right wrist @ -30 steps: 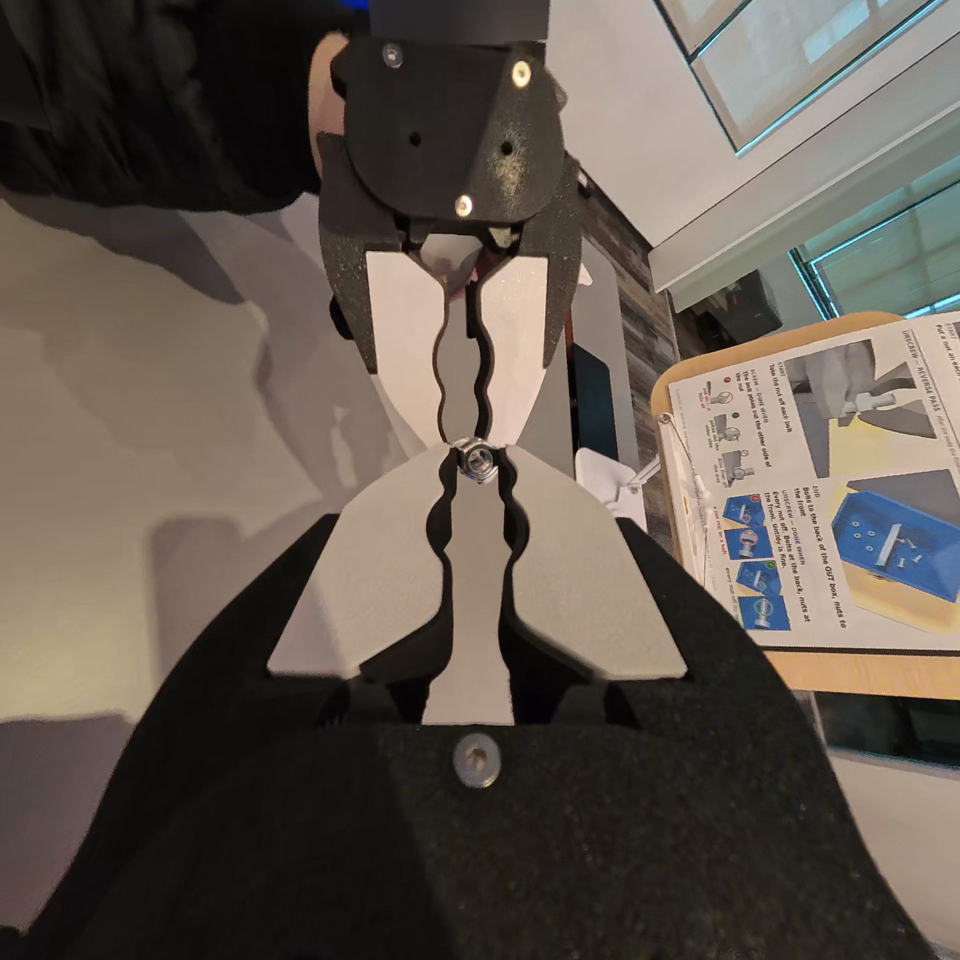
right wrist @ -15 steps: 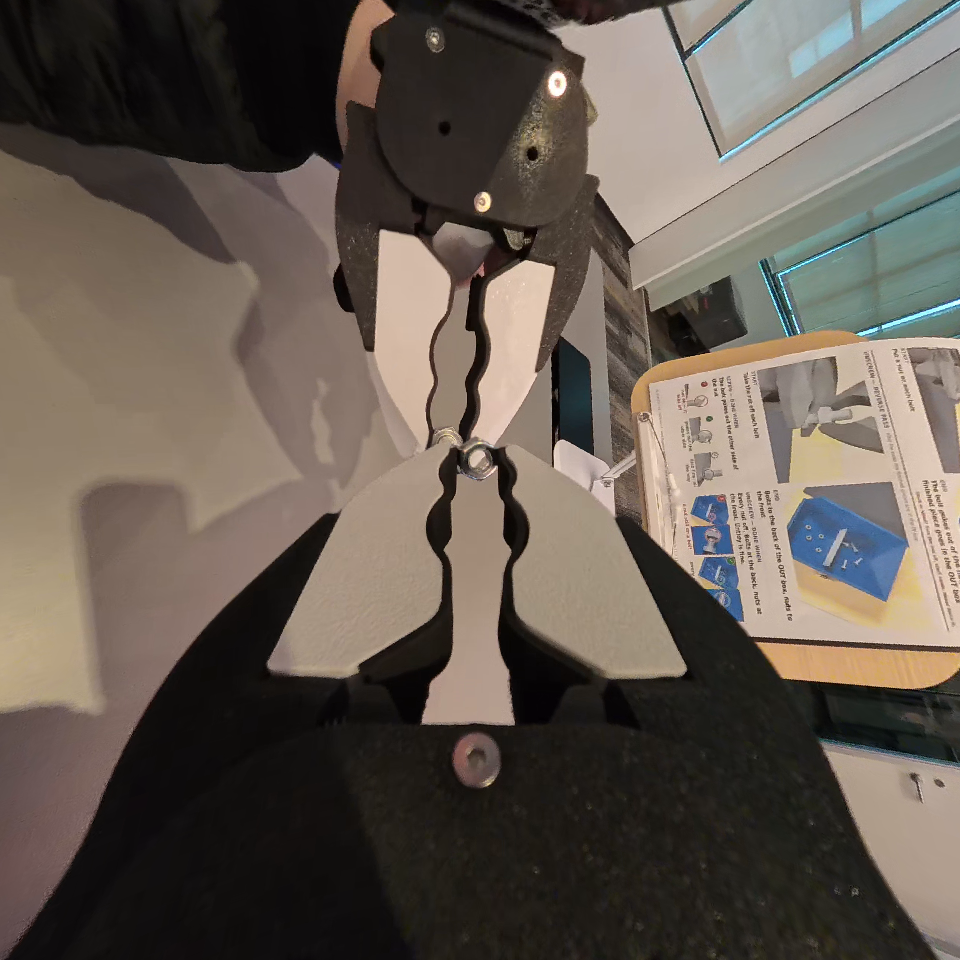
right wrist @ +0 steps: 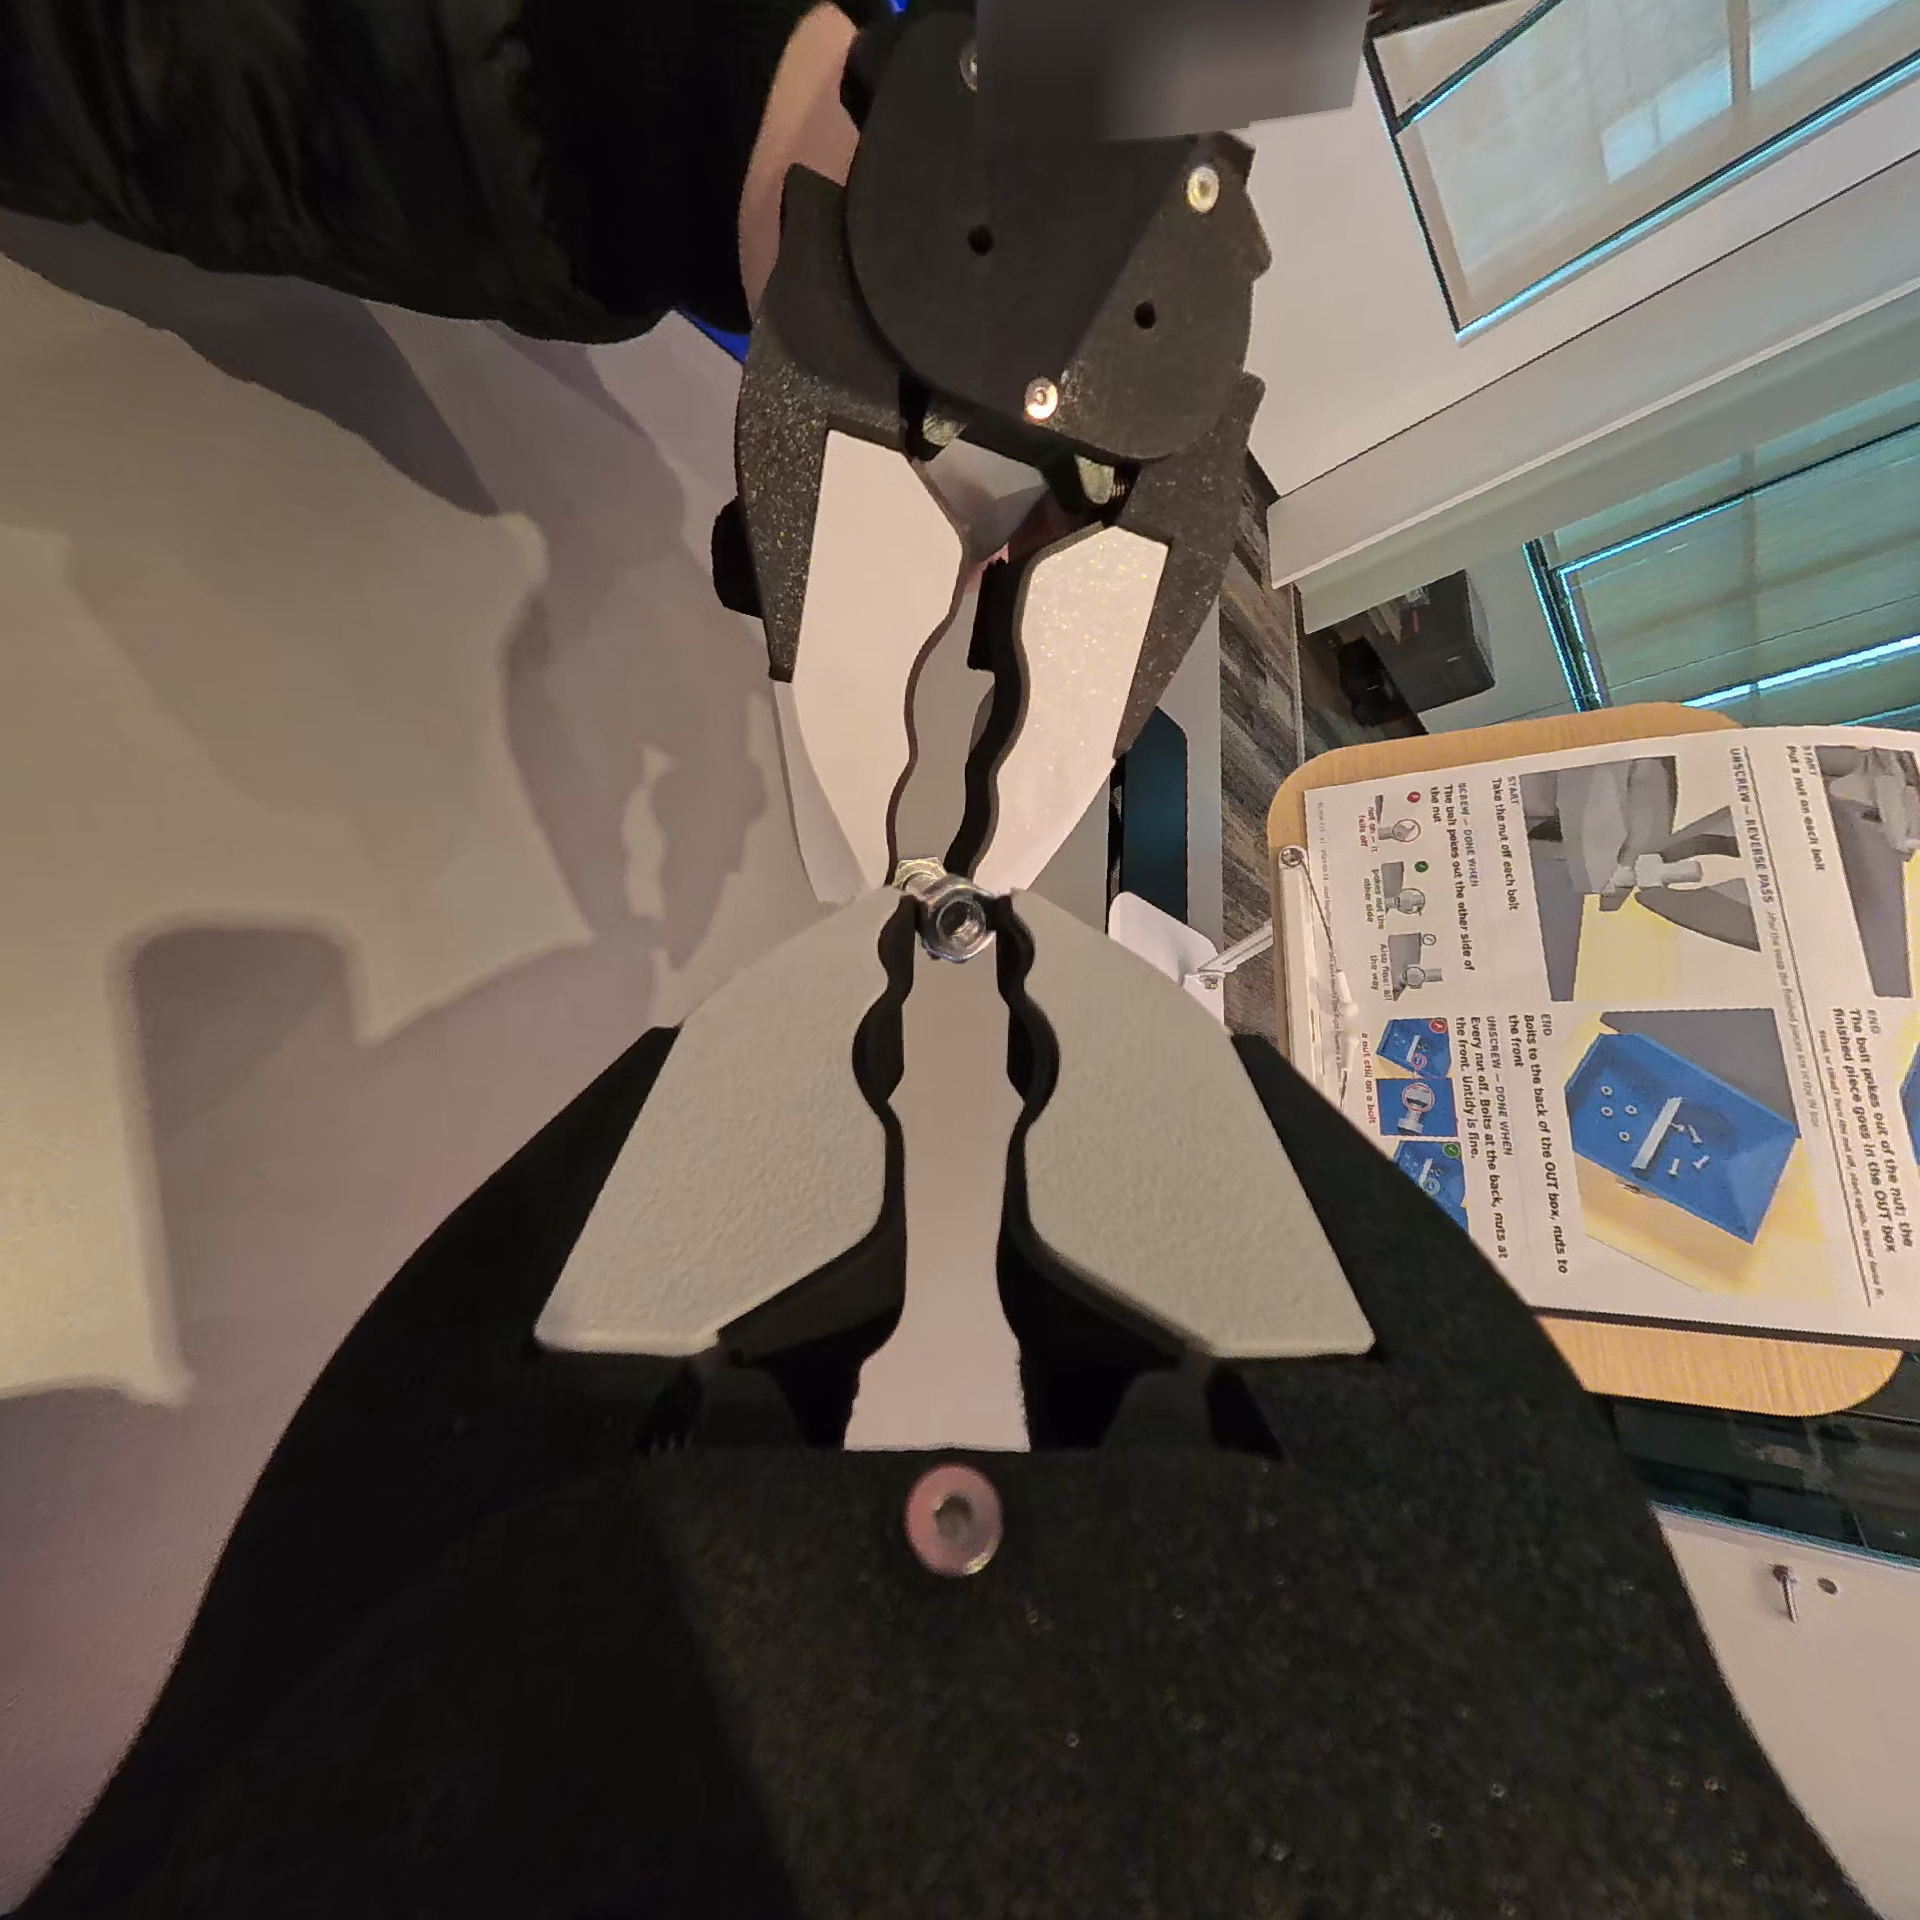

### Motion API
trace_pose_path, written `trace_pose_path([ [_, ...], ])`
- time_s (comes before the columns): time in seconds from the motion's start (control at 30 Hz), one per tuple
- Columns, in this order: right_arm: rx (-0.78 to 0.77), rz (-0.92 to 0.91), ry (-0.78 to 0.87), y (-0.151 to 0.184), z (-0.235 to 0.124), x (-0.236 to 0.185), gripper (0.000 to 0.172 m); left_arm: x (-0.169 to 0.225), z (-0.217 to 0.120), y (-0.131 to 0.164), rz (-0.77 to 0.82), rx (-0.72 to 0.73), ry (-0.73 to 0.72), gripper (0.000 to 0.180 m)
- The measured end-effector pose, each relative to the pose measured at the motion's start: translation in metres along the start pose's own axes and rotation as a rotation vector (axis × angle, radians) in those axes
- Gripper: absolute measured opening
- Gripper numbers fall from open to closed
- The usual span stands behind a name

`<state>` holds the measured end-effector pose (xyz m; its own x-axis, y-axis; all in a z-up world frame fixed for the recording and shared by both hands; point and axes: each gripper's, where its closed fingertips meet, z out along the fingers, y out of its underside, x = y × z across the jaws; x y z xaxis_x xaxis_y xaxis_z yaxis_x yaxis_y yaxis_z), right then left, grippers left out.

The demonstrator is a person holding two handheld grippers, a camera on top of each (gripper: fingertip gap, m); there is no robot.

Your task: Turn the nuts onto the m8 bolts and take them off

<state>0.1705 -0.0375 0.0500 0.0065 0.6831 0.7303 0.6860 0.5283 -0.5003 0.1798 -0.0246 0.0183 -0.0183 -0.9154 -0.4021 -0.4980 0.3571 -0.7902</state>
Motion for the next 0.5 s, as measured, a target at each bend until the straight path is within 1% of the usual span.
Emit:
trace_pose_path([
  [0.17,-0.005,0.005,0.030,-0.002,-0.002,0.004,0.014,-0.002,-0.004,-0.004,-0.020,0.036,0.006,0.016],
  [0.33,-0.042,0.079,0.058,0.002,0.002,0.012,0.014,-0.014,-0.003,-0.002,0.003,0.003,-0.091,0.016],
  [0.5,-0.033,0.181,0.089,0.002,0.006,0.022,0.014,-0.027,-0.005,-0.002,-0.004,-0.007,-0.174,0.016],
])
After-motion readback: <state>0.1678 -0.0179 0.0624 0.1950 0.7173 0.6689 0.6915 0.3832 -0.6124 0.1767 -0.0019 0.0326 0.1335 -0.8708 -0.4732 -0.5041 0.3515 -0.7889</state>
